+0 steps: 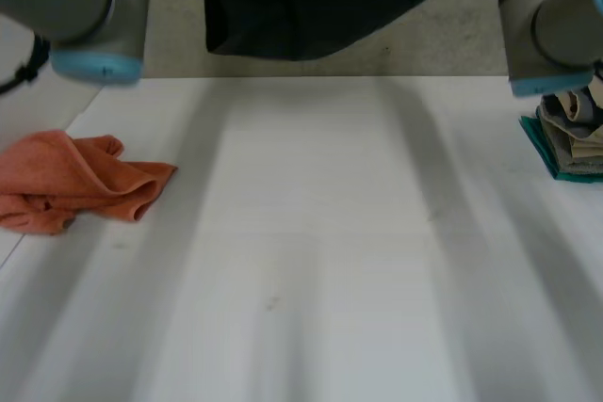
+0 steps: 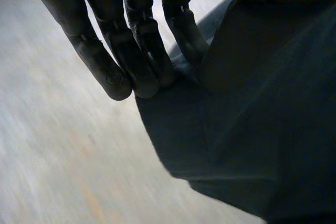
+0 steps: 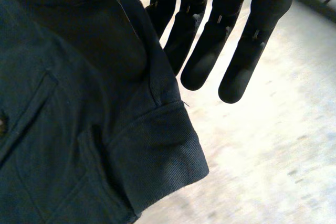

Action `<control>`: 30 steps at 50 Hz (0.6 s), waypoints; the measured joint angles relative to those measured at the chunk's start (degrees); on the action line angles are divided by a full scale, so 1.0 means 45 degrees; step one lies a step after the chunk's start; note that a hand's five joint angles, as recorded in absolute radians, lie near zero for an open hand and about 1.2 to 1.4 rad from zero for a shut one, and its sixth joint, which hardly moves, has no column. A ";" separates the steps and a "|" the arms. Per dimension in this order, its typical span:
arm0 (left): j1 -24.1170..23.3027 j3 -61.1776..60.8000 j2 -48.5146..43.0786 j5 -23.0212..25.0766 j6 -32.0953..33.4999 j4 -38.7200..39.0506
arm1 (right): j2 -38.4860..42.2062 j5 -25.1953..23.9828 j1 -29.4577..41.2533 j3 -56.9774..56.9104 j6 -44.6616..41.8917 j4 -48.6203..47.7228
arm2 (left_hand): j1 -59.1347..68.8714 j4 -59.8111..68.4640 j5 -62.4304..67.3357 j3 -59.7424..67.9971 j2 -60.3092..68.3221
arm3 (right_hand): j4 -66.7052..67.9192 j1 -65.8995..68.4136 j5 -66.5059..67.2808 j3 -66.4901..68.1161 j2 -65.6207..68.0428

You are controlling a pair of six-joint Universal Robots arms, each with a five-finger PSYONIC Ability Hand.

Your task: Fold the laundry.

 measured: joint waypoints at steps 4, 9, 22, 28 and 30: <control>0.0034 -0.3982 0.0644 -0.0100 -0.0030 -0.0254 | 0.0022 -0.1089 -0.0025 0.2007 0.0291 0.1236 | 0.0000 0.0001 0.0000 0.0008 0.0010 | 0.0001 0.0000 0.0001 0.0000 0.0000; -0.0078 -0.6836 0.0632 -0.0137 0.0007 -0.0715 | 0.0101 -0.1986 -0.0116 0.4374 0.0131 0.2670 | 0.0000 0.0001 0.0000 0.0008 0.0010 | 0.0001 0.0000 0.0001 0.0002 0.0000; -0.0408 -1.0884 0.1842 0.0206 0.0193 -0.5389 | -0.0891 -0.2398 -0.0619 0.8790 -0.2550 0.7647 | 0.0000 0.0002 0.0000 0.0008 0.0010 | 0.0001 0.0000 0.0002 0.0002 0.0000; -0.0746 -1.1987 0.3175 0.0755 0.0656 -0.8135 | -0.2519 -0.2100 -0.0618 0.9310 -0.3259 1.1288 | 0.0000 0.0002 0.0000 0.0008 0.0010 | 0.0002 0.0000 0.0002 0.0002 0.0000; -0.0863 -1.2308 0.3614 0.0984 0.0851 -0.8912 | -0.3042 -0.1939 -0.0624 0.9367 -0.3538 1.2699 | 0.0000 0.0002 0.0000 0.0008 0.0010 | 0.0002 0.0000 0.0002 0.0002 0.0000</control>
